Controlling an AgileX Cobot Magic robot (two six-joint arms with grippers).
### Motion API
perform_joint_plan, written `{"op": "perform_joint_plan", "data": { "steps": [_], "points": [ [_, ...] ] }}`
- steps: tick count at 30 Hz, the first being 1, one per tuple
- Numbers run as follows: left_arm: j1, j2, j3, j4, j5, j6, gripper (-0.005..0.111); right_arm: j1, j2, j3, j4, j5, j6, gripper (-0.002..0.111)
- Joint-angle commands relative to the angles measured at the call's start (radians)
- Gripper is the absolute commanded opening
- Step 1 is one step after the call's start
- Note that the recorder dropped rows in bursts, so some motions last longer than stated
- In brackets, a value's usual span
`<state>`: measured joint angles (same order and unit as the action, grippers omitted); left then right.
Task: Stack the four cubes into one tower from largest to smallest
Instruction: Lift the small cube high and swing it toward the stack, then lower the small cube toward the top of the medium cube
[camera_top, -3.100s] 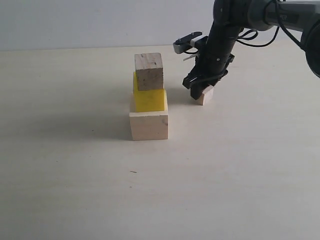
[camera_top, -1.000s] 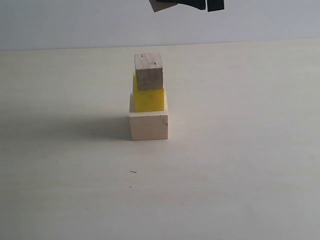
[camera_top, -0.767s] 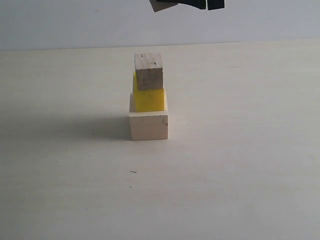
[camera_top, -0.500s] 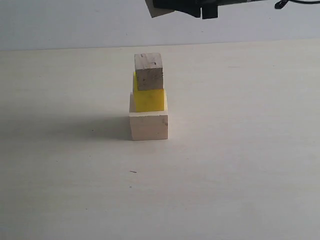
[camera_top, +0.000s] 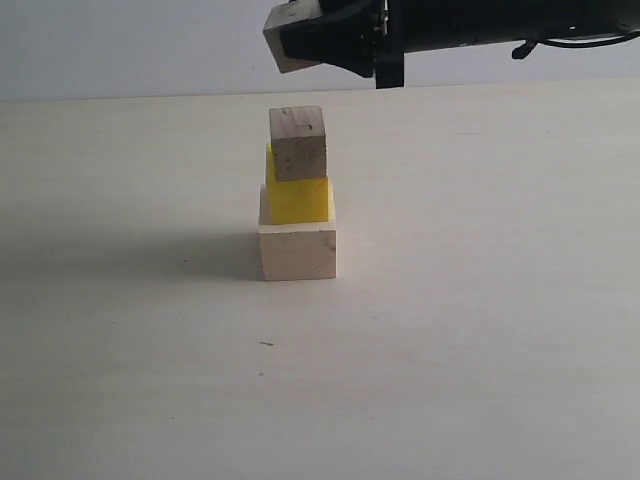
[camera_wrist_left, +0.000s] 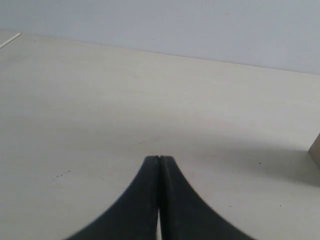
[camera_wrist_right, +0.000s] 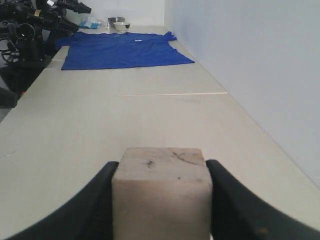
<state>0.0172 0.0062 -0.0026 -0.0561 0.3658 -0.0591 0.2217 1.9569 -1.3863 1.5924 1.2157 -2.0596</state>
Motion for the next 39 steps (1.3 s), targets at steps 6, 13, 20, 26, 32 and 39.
{"op": "perform_joint_plan", "data": {
  "steps": [6, 13, 20, 26, 32, 39],
  "points": [
    [-0.006, -0.006, 0.003, 0.001, -0.006, 0.0, 0.0, -0.007, -0.062, 0.005, -0.124, 0.005, 0.047, 0.0],
    [-0.006, -0.006, 0.003, 0.001, -0.006, 0.0, 0.0, -0.127, -0.11, 0.081, -0.027, 0.005, 0.045, 0.0],
    [-0.006, -0.006, 0.003, 0.001, -0.006, 0.0, 0.0, -0.103, -0.113, 0.125, 0.0, 0.005, -0.035, 0.0],
    [-0.006, -0.006, 0.003, 0.001, -0.006, 0.0, 0.0, -0.046, -0.098, 0.117, 0.01, 0.005, -0.047, 0.0],
    [-0.006, -0.006, 0.003, 0.001, -0.006, 0.0, 0.0, -0.046, -0.057, 0.111, 0.043, 0.005, -0.047, 0.0],
    [-0.006, -0.006, 0.003, 0.001, -0.006, 0.0, 0.0, -0.005, -0.029, 0.111, 0.066, 0.005, -0.047, 0.0]
  ]
}}
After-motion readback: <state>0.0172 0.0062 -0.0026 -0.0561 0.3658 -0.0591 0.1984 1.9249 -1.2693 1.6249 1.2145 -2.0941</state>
